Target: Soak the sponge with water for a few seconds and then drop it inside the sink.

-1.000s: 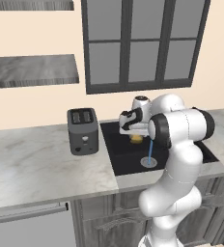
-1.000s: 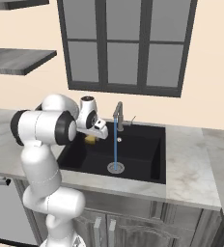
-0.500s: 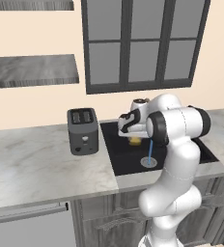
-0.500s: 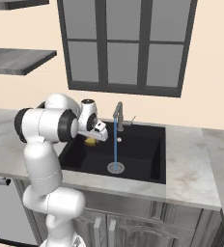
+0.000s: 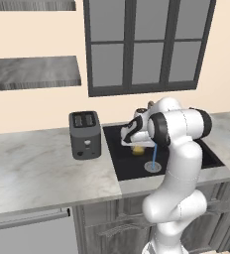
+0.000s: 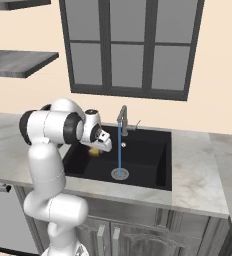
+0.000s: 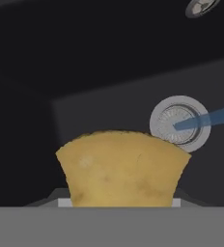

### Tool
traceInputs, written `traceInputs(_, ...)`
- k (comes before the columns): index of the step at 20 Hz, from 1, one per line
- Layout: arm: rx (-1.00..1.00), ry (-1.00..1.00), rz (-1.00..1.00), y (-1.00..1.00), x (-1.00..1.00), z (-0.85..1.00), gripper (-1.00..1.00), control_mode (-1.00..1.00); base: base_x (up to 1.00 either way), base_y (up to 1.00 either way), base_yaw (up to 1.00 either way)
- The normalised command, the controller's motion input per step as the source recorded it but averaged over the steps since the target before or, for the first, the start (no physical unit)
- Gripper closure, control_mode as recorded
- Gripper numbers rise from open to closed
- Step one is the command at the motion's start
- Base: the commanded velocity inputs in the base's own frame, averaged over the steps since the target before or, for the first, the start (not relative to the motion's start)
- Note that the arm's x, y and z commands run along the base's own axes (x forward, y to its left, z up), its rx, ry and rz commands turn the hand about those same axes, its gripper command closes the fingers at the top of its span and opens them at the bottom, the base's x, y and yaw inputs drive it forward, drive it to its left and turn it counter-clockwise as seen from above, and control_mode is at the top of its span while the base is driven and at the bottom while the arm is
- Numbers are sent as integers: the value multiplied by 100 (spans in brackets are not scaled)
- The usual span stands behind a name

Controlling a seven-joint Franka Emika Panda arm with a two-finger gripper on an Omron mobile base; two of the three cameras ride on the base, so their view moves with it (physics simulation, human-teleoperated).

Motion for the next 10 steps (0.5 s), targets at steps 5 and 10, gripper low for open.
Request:
traceInputs(5, 0, -6, 0, 0, 5, -44, 100, -100, 0, 0, 0)
traceInputs(10, 0, -5, 0, 1, 3, -45, 100, -100, 0, 0, 0)
